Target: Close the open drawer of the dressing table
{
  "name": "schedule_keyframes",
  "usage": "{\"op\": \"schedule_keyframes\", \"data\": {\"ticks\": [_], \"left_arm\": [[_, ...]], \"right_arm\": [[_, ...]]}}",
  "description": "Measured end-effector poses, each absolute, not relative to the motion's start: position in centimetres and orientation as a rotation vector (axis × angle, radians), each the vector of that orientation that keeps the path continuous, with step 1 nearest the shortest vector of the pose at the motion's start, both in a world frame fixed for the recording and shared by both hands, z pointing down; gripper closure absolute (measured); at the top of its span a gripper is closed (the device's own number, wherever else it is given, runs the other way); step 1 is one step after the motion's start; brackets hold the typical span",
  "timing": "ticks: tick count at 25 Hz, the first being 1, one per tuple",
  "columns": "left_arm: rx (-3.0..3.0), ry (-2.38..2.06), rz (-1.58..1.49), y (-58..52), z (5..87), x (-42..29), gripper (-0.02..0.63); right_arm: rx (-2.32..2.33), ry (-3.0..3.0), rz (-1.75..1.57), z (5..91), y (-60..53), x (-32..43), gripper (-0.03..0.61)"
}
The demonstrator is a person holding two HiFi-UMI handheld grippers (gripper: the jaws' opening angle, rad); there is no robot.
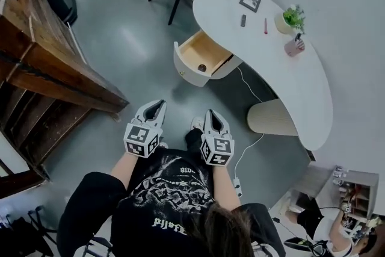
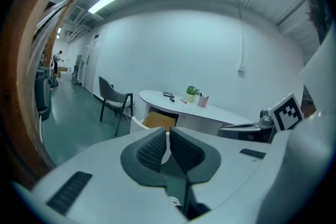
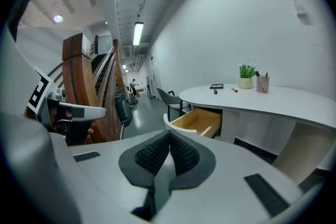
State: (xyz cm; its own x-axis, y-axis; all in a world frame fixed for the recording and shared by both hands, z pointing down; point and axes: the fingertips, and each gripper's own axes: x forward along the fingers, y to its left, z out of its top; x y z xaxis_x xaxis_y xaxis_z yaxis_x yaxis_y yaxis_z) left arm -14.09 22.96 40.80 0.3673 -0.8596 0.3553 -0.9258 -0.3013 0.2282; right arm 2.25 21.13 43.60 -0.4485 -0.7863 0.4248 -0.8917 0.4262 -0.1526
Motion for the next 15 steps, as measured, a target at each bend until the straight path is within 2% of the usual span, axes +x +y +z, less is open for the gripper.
{"op": "schedule_keyframes", "data": {"ticks": [15], "left_arm": [[2.024,-1.698,0.281,12.0,43.5,-10.1,0.578]], "right_arm": [[1.23,-2.476,0.57,45.1,7.6,6.0,0.552]]}}
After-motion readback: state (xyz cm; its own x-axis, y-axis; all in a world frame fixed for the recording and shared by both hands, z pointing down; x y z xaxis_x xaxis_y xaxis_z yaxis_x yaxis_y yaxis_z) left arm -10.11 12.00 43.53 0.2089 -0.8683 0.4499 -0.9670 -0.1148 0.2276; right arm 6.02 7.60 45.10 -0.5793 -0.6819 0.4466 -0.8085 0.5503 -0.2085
